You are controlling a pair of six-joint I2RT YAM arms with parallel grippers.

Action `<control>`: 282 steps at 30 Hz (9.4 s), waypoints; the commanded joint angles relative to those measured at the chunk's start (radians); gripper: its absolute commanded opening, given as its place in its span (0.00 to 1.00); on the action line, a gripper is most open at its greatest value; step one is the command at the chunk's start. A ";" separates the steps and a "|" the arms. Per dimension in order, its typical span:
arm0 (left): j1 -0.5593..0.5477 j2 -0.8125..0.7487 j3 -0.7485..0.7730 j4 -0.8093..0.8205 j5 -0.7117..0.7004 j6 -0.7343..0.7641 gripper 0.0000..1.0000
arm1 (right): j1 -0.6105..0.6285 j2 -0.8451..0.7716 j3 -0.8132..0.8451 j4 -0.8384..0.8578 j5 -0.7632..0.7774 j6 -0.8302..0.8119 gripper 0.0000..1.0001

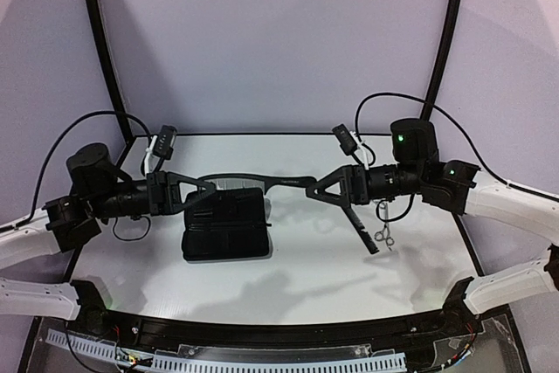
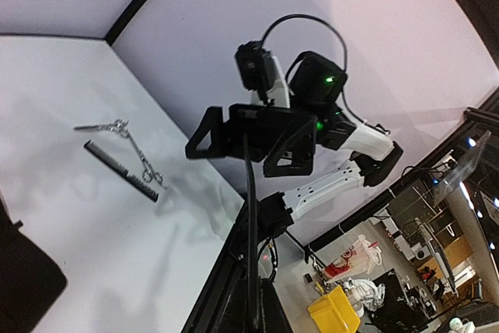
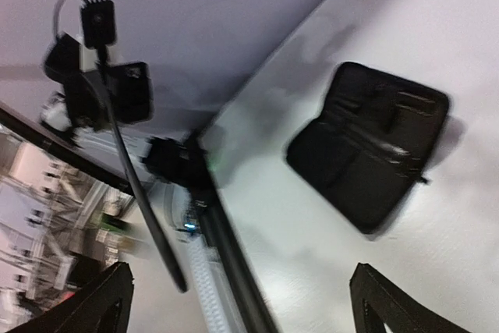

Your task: Sort the hair-cutting tools

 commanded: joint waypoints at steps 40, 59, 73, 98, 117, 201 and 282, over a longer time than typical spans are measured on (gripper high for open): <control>-0.007 0.027 0.138 -0.497 -0.466 -0.056 0.98 | -0.022 0.075 0.100 -0.151 -0.009 0.102 0.00; 0.303 0.278 0.015 -0.787 -0.374 -0.143 0.79 | -0.136 0.510 0.169 -0.111 -0.190 0.113 0.00; 0.318 0.485 -0.040 -0.531 -0.229 -0.139 0.45 | -0.136 0.656 0.151 0.015 -0.250 0.182 0.00; 0.318 0.592 -0.044 -0.515 -0.236 -0.090 0.01 | -0.126 0.809 0.172 0.102 -0.224 0.192 0.00; 0.317 0.595 -0.045 -0.478 -0.197 -0.087 0.01 | -0.021 0.906 0.270 0.188 -0.169 0.281 0.00; 0.317 0.460 -0.149 -0.470 -0.249 -0.105 0.01 | 0.195 0.838 0.542 -0.293 0.466 0.047 0.46; 0.317 -0.013 0.148 -1.007 -0.628 -0.039 0.98 | 0.075 0.512 0.485 -0.496 0.661 -0.077 0.91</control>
